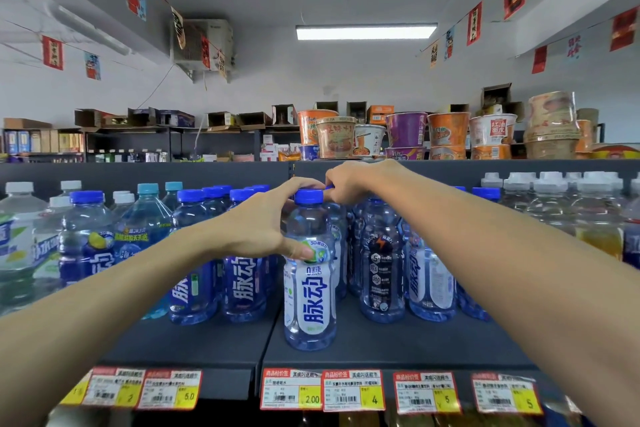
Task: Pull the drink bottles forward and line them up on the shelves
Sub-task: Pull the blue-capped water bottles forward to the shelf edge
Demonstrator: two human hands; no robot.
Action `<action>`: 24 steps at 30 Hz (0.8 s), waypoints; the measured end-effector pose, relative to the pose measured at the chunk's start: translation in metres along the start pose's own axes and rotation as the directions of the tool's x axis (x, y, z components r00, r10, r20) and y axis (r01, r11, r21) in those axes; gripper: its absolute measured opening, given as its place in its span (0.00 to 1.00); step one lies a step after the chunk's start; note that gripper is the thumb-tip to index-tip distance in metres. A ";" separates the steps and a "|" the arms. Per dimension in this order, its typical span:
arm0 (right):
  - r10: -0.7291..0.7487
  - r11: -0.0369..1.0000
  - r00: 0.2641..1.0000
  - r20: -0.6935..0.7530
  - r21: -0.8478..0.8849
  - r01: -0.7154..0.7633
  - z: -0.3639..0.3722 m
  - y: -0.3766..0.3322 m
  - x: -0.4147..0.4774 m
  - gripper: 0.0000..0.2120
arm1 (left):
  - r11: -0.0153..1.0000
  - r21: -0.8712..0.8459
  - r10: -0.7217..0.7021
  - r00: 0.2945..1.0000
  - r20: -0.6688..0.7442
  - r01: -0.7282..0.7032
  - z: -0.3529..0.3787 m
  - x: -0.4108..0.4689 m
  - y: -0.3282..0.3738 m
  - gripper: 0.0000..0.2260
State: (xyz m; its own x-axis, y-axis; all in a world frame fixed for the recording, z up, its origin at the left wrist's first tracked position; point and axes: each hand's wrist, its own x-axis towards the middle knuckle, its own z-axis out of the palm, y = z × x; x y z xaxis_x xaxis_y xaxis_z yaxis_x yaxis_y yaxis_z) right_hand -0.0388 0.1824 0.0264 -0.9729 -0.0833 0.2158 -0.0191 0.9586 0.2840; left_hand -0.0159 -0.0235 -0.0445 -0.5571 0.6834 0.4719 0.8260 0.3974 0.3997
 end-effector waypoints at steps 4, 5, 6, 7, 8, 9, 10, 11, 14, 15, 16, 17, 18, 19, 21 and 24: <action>-0.027 0.999 0.999 -0.018 0.016 0.028 -0.001 -0.004 -0.007 0.20 | 0.996 0.087 -0.007 0.998 0.062 0.001 -0.003 -0.004 0.004 0.42; -0.026 0.999 0.999 -0.024 0.017 0.027 0.000 -0.006 -0.008 0.20 | 0.994 0.112 -0.022 0.998 0.065 0.014 -0.002 -0.004 0.005 0.45; -0.027 0.999 0.999 -0.032 0.016 0.027 0.000 -0.007 -0.009 0.19 | 0.990 0.139 -0.037 0.998 0.059 0.028 0.001 -0.006 0.006 0.49; -0.030 0.999 0.999 -0.039 0.011 0.031 0.001 -0.008 -0.010 0.18 | 0.986 0.164 -0.042 0.998 0.044 0.034 0.004 -0.007 0.008 0.51; -0.035 0.999 0.998 -0.043 0.005 0.035 0.001 -0.009 -0.011 0.17 | 0.984 0.176 -0.034 0.999 0.023 0.029 0.007 -0.007 0.008 0.52; -0.039 0.999 0.998 -0.043 0.008 0.039 0.000 -0.009 -0.013 0.16 | 0.985 0.170 -0.025 1.000 0.003 0.024 0.010 -0.006 0.006 0.52; -0.044 0.999 0.998 -0.042 0.020 0.045 -0.001 -0.009 -0.015 0.15 | 0.987 0.156 -0.023 1.000 -0.014 0.025 0.011 -0.006 0.003 0.53; -0.051 0.998 0.998 -0.045 0.034 0.053 -0.001 -0.009 -0.016 0.15 | 0.988 0.149 -0.021 0.999 -0.024 0.024 0.012 -0.007 0.001 0.53; -0.070 0.996 0.996 -0.060 0.051 0.073 -0.001 -0.005 -0.019 0.16 | 0.991 0.135 -0.008 0.999 -0.047 0.014 0.011 -0.008 0.001 0.52; -0.077 0.996 0.995 -0.061 0.049 0.080 -0.001 -0.005 -0.020 0.16 | 0.991 0.130 -0.005 0.999 -0.054 0.012 0.011 -0.009 0.002 0.51; -0.085 0.995 0.995 -0.060 0.047 0.088 0.000 -0.005 -0.020 0.15 | 0.992 0.129 -0.001 0.998 -0.059 0.008 0.011 -0.009 0.003 0.51; -0.092 0.994 0.994 -0.061 0.044 0.095 0.000 -0.005 -0.020 0.13 | 0.992 0.128 0.003 0.998 -0.063 0.005 0.012 -0.009 0.004 0.51; -0.099 0.994 0.993 -0.064 0.042 0.101 0.001 -0.005 -0.020 0.10 | 0.992 0.129 0.006 0.998 -0.065 0.002 0.013 -0.009 0.005 0.51; -0.105 0.993 0.992 -0.068 0.040 0.108 0.001 -0.005 -0.020 0.08 | 0.992 0.130 0.012 0.998 -0.067 -0.003 0.013 -0.008 0.005 0.51; -0.121 0.991 0.990 -0.078 0.041 0.124 0.003 -0.006 -0.020 0.07 | 0.992 0.125 0.021 0.998 -0.065 -0.012 0.014 -0.008 0.004 0.51; -0.129 0.989 0.988 -0.091 0.066 0.135 0.003 -0.007 -0.022 0.07 | 0.993 0.121 0.021 0.999 -0.050 -0.015 0.015 -0.007 0.004 0.51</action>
State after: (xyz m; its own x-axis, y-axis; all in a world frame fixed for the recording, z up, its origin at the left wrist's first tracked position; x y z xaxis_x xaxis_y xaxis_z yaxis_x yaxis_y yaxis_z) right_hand -0.0178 0.1786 0.0169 -0.9374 -0.2302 0.2612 -0.1654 0.9546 0.2480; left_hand -0.0075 -0.0175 -0.0582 -0.5431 0.6603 0.5187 0.8386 0.4584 0.2944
